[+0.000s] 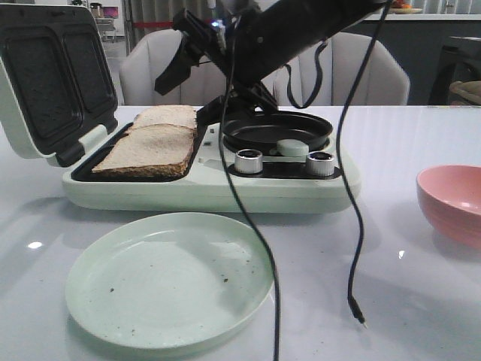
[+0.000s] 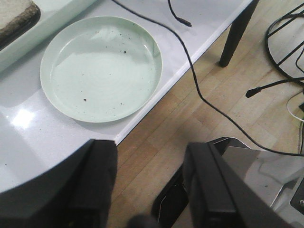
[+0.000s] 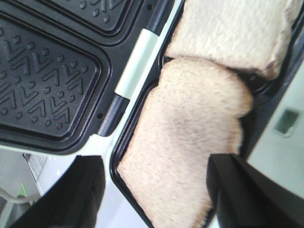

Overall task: Make breakfast with bread and shrimp
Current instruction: 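Open the right gripper and withdraw it from the sandwich maker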

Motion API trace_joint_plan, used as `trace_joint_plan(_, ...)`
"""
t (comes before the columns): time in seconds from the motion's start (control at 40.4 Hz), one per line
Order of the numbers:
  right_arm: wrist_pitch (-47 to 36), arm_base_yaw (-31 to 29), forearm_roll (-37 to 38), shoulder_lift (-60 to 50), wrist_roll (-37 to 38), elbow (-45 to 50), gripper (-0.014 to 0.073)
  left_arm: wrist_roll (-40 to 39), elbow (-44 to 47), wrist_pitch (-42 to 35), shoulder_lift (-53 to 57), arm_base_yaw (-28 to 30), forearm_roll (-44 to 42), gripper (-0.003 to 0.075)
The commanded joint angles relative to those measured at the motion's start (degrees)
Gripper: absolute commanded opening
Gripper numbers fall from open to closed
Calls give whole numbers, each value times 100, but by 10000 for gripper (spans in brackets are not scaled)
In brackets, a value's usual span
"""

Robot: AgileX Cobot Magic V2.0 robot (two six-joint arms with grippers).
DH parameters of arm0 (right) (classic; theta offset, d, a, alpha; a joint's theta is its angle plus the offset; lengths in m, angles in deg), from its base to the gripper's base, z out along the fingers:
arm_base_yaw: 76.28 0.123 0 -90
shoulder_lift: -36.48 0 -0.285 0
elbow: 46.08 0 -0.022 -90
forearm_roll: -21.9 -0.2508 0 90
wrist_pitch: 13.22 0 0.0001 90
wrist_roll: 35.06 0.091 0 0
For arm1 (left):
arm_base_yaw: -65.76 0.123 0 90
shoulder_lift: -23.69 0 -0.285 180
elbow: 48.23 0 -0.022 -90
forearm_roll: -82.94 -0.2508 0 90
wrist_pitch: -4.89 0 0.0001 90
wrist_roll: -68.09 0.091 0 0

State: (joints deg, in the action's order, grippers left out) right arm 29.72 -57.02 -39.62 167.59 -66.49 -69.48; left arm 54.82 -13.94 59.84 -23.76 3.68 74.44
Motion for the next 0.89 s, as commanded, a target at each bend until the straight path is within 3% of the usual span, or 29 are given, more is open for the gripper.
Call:
trace_joint_plan(0.0,374,-120,19,-612,-403,-266,559,-23,-149,-351,19,-46,-42,392)
trace_joint_plan(0.396,984,-189,2278,-2347,-538,-151,559,-23,-149,-351,19,-46,-42,393)
trace_joint_plan(0.594,1007,-459,2722,-3199,-55,660,559,-23,-149,-351,19,-46,-42,392)
trace_joint_plan(0.866,1000,-1191,2846,-4609,-42,2246,559,-23,-149,-351,19,-46,-42,392)
